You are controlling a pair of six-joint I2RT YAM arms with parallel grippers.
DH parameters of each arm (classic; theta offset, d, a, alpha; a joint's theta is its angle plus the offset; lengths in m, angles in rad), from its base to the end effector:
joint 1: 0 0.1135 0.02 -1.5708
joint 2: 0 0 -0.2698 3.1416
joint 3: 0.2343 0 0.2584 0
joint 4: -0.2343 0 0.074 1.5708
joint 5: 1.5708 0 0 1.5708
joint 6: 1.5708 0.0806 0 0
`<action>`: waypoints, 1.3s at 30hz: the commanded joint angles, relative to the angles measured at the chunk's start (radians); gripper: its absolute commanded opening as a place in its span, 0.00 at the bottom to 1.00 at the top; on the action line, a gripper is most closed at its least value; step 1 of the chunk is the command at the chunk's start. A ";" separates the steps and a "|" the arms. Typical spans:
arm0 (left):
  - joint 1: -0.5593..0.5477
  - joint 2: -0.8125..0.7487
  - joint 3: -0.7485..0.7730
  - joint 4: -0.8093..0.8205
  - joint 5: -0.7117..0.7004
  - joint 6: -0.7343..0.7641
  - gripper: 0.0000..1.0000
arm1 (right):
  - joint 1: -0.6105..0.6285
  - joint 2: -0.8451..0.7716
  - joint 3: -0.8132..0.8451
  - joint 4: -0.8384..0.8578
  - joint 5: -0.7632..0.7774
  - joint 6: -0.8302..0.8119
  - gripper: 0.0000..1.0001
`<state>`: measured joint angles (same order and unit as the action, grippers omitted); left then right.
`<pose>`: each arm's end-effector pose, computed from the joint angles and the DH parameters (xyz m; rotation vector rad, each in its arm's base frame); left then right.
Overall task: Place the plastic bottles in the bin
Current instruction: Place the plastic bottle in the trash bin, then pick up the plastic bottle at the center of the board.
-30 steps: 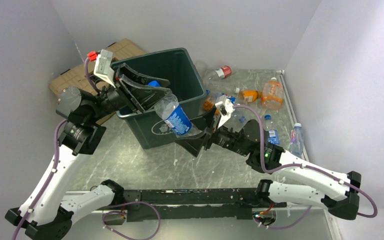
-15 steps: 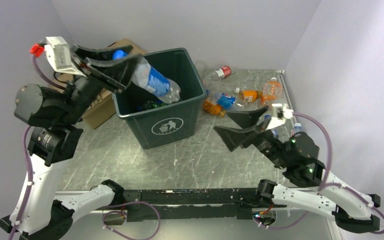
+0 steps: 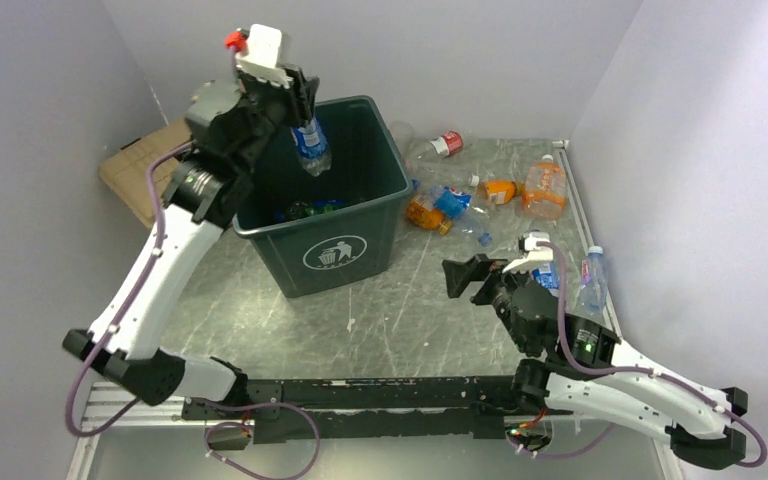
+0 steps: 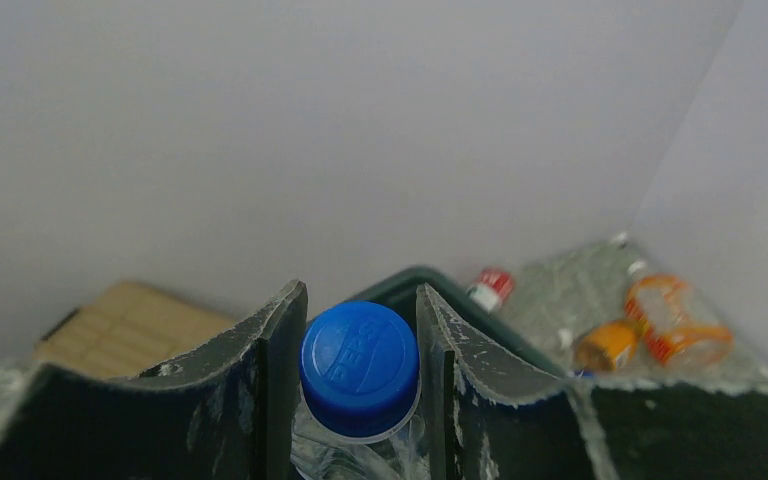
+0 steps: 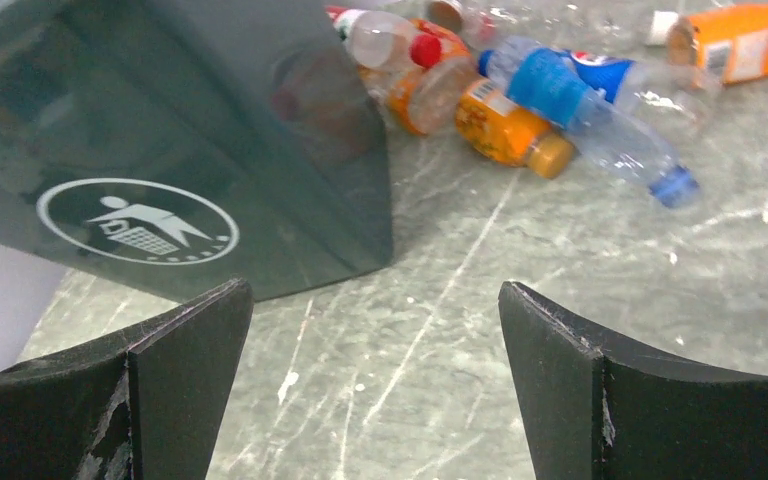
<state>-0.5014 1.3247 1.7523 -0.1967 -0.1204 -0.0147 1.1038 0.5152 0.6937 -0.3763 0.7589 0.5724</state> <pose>0.2748 -0.1396 0.5692 0.2250 1.3314 -0.3553 0.1179 0.1106 0.3241 0.0876 1.7452 0.5688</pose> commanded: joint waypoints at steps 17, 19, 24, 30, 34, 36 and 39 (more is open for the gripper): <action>0.148 0.113 0.046 -0.155 0.136 -0.244 0.90 | 0.002 -0.146 -0.058 -0.208 0.137 0.186 0.99; 0.149 0.070 0.041 -0.146 0.124 -0.255 0.99 | 0.002 -0.138 -0.036 -0.216 0.144 0.180 0.99; 0.147 -0.128 -0.067 -0.121 0.037 -0.317 1.00 | 0.001 -0.119 0.026 -0.226 0.143 0.166 0.99; 0.149 -0.417 -0.263 -0.124 0.044 -0.389 0.97 | -0.019 0.027 0.121 -0.188 0.290 0.087 0.99; 0.148 -0.584 -0.378 -0.121 0.069 -0.438 0.92 | -0.279 0.148 0.172 -0.059 0.097 0.004 0.99; 0.148 -0.654 -0.420 -0.124 0.070 -0.461 0.91 | -0.513 0.201 0.170 -0.009 -0.133 0.034 0.98; 0.148 -0.713 -0.464 -0.151 0.083 -0.496 0.90 | -0.798 0.323 0.146 0.030 -0.416 0.137 0.98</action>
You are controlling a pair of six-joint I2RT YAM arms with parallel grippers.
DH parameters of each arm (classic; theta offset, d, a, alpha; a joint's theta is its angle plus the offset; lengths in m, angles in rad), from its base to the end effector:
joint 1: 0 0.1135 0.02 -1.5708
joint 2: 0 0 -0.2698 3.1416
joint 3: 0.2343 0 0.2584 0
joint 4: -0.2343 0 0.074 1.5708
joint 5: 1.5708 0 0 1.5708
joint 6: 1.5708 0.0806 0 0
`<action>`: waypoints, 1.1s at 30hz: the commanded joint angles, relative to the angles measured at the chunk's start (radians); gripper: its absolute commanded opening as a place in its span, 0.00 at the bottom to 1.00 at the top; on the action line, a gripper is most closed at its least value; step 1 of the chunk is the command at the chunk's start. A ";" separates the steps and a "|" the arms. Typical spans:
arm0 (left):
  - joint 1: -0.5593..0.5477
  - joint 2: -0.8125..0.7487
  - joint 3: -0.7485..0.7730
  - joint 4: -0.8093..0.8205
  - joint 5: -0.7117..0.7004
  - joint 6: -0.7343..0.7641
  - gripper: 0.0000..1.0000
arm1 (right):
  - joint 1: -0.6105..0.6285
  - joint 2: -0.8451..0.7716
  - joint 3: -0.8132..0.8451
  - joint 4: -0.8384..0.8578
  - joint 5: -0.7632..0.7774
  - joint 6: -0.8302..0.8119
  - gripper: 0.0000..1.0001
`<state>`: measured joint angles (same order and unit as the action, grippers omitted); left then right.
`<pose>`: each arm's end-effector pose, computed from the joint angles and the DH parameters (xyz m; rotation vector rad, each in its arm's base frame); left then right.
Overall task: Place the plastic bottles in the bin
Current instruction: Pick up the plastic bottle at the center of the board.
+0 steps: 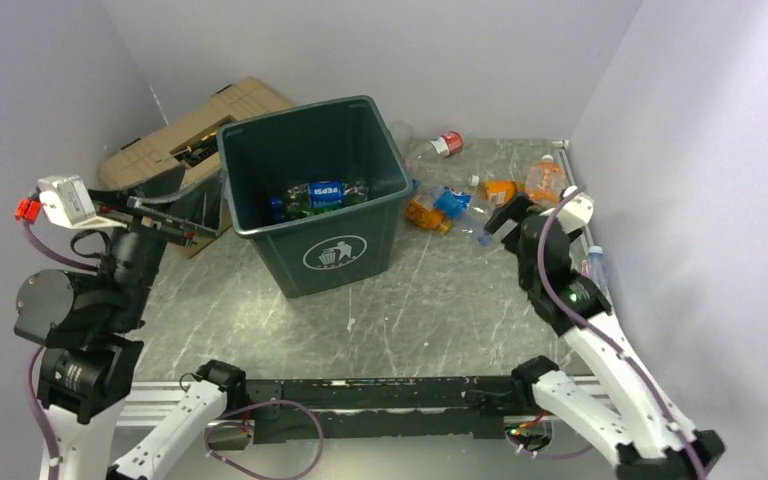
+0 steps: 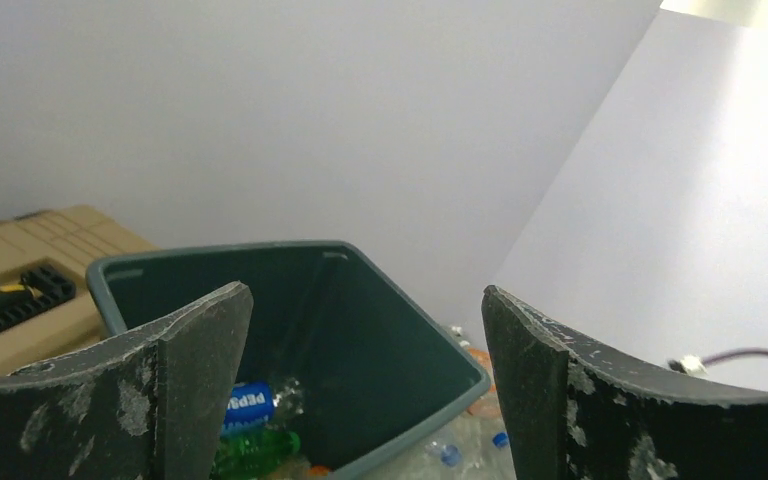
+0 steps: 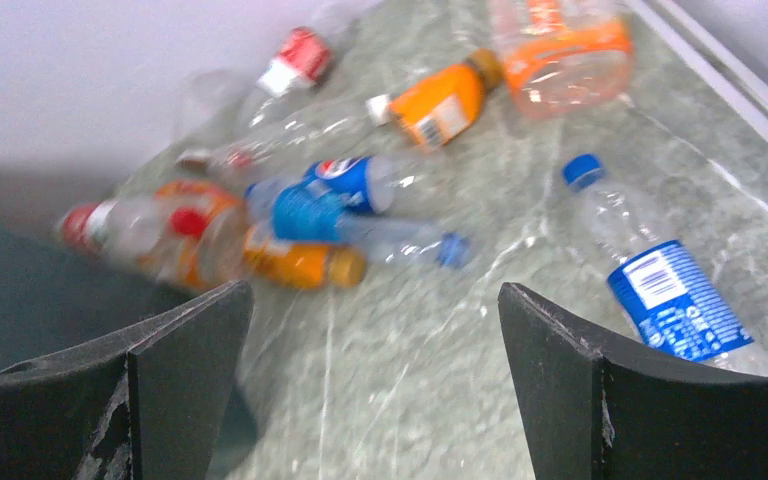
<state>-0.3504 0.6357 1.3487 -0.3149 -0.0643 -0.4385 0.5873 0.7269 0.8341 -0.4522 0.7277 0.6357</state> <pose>0.0921 -0.0281 0.5433 -0.1106 1.1934 -0.6570 0.1863 0.0596 0.3340 0.5158 1.7549 0.1624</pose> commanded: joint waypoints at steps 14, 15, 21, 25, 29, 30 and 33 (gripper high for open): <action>-0.006 -0.317 -0.202 -0.122 0.145 -0.170 0.89 | -0.427 0.443 -0.239 0.675 -0.382 0.001 0.99; -0.013 -0.318 -0.179 -0.150 0.128 -0.123 0.89 | -0.429 0.476 -0.237 0.710 -0.384 -0.031 0.98; -0.088 -0.316 -0.092 -0.245 -0.052 0.010 0.89 | -0.431 0.649 -0.205 0.899 -0.517 -0.162 0.96; -0.093 -0.320 -0.105 -0.251 -0.026 0.046 0.89 | -0.474 0.726 -0.185 0.997 -0.673 -0.197 0.96; -0.118 -0.326 -0.109 -0.271 -0.043 0.068 0.89 | -0.477 0.820 -0.115 0.983 -0.756 -0.230 0.95; -0.120 -0.328 -0.106 -0.271 -0.047 0.075 0.89 | -0.477 0.837 -0.102 0.979 -0.776 -0.240 0.94; -0.123 -0.335 -0.101 -0.280 -0.052 0.087 0.89 | -0.477 0.881 -0.074 0.959 -0.822 -0.272 0.93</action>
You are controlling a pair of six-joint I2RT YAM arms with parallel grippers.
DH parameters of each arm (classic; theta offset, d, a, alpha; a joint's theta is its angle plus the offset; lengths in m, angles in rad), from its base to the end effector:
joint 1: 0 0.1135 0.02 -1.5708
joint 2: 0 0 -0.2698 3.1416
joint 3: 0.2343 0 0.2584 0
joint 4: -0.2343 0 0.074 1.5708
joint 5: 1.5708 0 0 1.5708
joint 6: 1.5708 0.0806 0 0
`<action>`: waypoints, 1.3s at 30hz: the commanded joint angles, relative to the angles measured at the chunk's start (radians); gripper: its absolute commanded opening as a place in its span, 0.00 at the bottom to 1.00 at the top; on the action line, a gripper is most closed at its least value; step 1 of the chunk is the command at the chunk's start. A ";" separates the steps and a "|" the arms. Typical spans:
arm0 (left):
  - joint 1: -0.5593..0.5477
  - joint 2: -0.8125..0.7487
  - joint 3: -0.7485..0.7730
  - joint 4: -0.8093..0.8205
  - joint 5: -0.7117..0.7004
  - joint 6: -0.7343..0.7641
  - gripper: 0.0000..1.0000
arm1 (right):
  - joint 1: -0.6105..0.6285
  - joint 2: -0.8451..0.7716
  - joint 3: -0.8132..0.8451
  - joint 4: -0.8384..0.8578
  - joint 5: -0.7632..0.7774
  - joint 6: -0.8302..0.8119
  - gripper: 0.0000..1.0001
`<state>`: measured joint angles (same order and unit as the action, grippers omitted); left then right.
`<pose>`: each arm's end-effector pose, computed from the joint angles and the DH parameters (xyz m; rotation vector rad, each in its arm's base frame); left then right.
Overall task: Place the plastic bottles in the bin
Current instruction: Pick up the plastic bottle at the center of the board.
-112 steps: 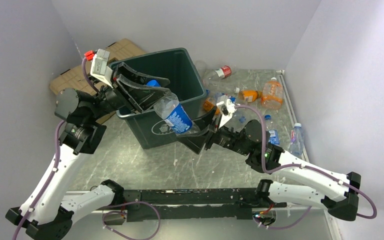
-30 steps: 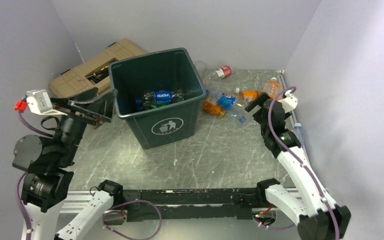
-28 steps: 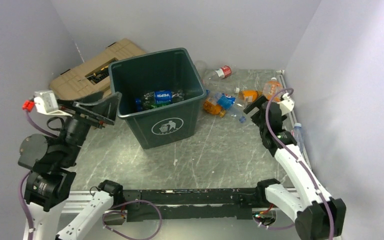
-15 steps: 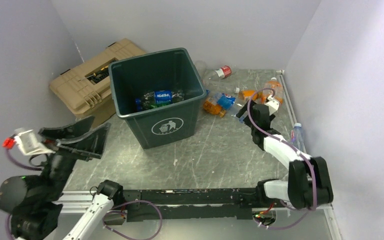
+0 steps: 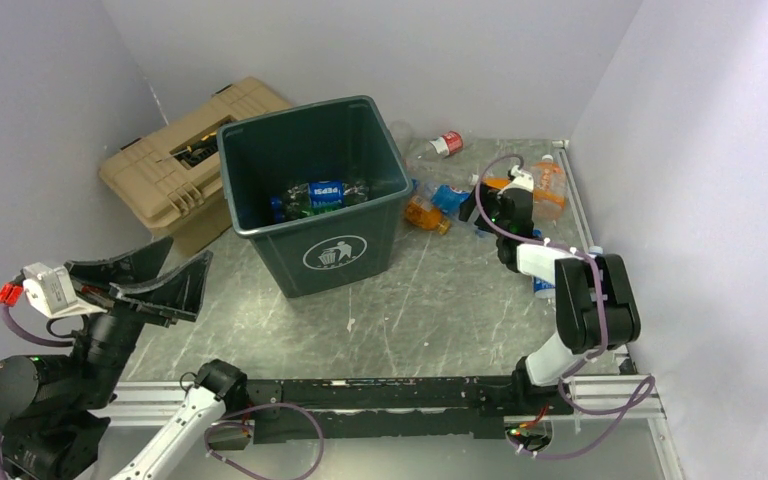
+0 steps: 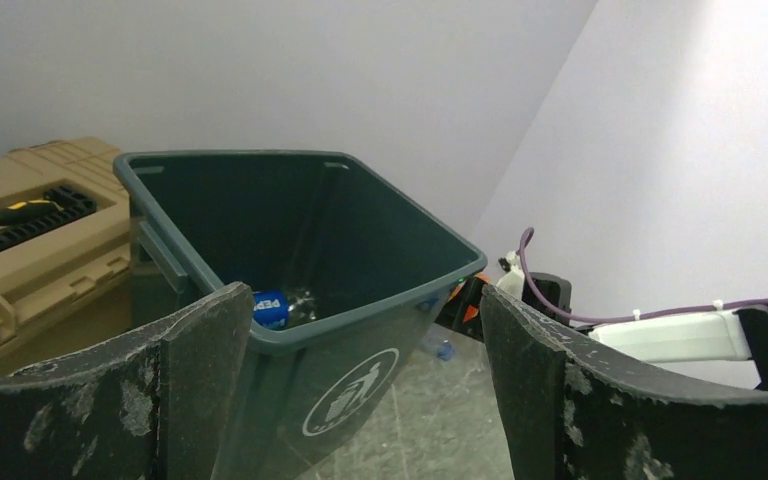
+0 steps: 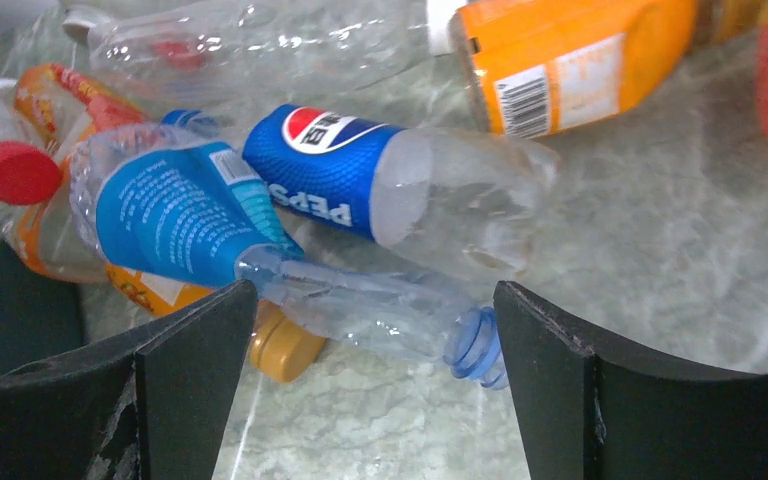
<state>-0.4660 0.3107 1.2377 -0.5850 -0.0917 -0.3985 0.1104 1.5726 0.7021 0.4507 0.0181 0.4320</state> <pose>0.0134 0.0015 0.4848 -0.0393 1.2594 -0.6942 0.3674 0.0393 0.1668 0.3328 1.9780 0.3311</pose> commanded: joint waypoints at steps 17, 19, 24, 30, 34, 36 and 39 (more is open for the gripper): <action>-0.011 -0.005 -0.026 0.001 0.001 -0.002 0.89 | 0.002 0.123 0.107 -0.039 -0.158 -0.129 0.82; -0.011 -0.001 -0.033 0.007 0.006 -0.010 0.89 | 0.002 0.114 0.097 -0.040 -0.160 -0.116 0.80; -0.011 0.014 -0.020 -0.004 0.009 -0.023 0.88 | 0.014 0.077 0.058 -0.067 -0.156 -0.082 0.80; -0.011 0.009 -0.039 0.004 0.018 -0.071 0.88 | 0.057 0.065 0.062 -0.131 -0.118 -0.061 0.69; -0.011 0.011 -0.045 -0.008 0.026 -0.103 0.87 | 0.074 0.067 0.061 -0.162 -0.087 -0.052 0.63; -0.011 0.011 -0.044 -0.014 0.028 -0.112 0.87 | 0.077 0.076 0.066 -0.184 -0.082 -0.049 0.65; -0.010 0.010 -0.046 -0.015 0.033 -0.124 0.87 | 0.082 0.089 0.077 -0.214 -0.078 -0.034 0.72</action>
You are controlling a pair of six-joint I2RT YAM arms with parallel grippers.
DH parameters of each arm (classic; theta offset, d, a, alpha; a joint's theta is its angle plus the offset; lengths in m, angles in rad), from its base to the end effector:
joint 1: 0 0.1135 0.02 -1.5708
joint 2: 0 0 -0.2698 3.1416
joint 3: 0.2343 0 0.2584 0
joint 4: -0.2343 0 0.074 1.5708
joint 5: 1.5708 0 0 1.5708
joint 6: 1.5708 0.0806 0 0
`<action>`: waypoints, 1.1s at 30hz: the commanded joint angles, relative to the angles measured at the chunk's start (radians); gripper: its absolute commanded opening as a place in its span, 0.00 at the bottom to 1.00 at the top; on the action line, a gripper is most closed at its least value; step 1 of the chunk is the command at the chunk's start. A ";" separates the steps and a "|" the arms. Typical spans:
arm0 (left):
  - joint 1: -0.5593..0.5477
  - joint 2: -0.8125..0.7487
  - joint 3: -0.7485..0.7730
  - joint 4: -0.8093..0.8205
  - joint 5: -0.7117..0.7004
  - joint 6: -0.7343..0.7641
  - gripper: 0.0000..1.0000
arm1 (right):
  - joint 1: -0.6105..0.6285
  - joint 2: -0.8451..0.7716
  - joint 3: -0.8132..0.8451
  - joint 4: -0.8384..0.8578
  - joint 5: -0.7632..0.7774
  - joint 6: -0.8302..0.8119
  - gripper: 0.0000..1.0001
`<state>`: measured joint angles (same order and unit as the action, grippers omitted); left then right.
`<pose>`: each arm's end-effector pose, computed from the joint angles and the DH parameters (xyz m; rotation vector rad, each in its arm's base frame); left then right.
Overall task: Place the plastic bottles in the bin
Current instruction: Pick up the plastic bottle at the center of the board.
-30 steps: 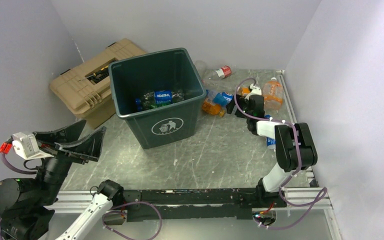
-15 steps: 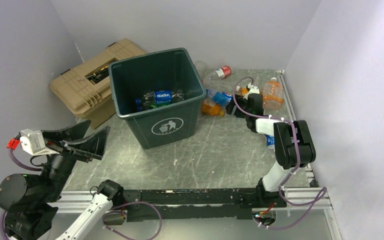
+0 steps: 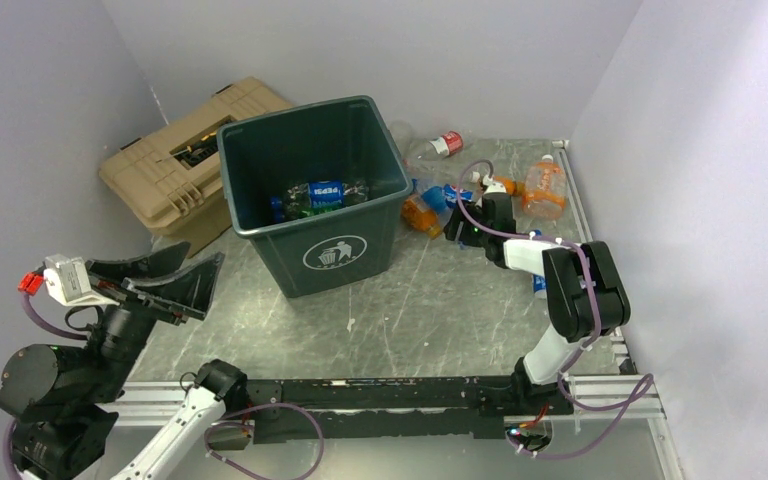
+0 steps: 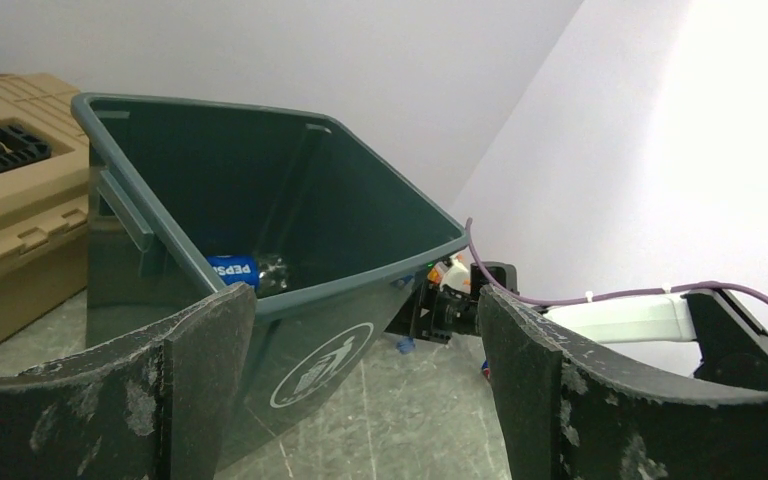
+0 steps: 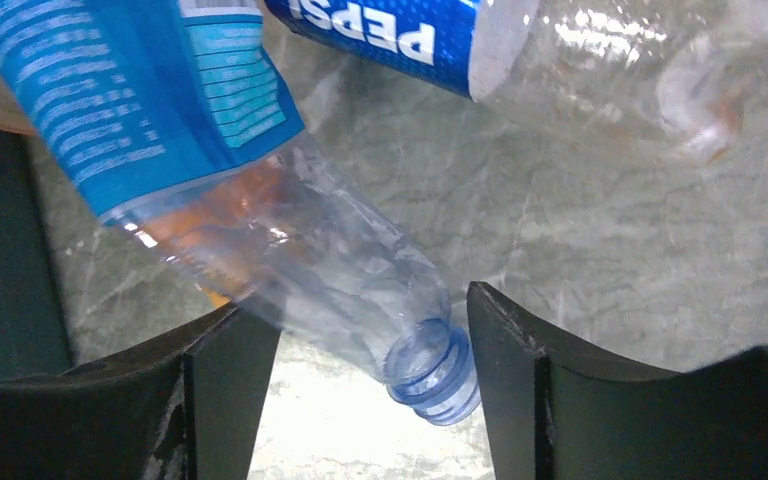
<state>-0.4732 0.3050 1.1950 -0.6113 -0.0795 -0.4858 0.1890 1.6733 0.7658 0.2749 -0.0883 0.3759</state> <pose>0.0231 -0.0046 0.4700 -0.0785 1.3298 -0.7670 0.3661 0.0773 0.1296 0.1584 2.2256 0.4097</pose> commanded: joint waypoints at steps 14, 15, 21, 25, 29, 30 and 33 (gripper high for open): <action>-0.003 0.007 -0.011 0.003 0.026 -0.069 0.87 | 0.064 -0.029 -0.023 -0.056 0.087 0.064 0.54; -0.004 0.006 -0.010 0.002 0.026 -0.069 0.87 | 0.064 -0.035 -0.026 -0.059 0.097 0.066 0.53; -0.003 0.006 -0.008 0.002 0.022 -0.069 0.87 | 0.085 -0.116 -0.058 -0.080 0.153 0.081 0.45; -0.003 0.007 -0.017 0.008 0.026 -0.075 0.87 | 0.123 -0.193 -0.089 -0.093 0.178 0.077 0.41; -0.002 0.009 -0.026 0.017 0.033 -0.083 0.86 | 0.150 -0.261 -0.113 -0.109 0.201 0.071 0.37; -0.002 0.009 -0.025 0.018 0.033 -0.085 0.86 | 0.152 -0.275 -0.120 -0.110 0.204 0.072 0.35; -0.002 0.011 -0.029 0.024 0.039 -0.093 0.86 | 0.161 -0.323 -0.153 -0.113 0.212 0.086 0.31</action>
<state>-0.4728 0.3050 1.1702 -0.6125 -0.0643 -0.5484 0.3428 1.4143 0.6464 0.1635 0.0807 0.4488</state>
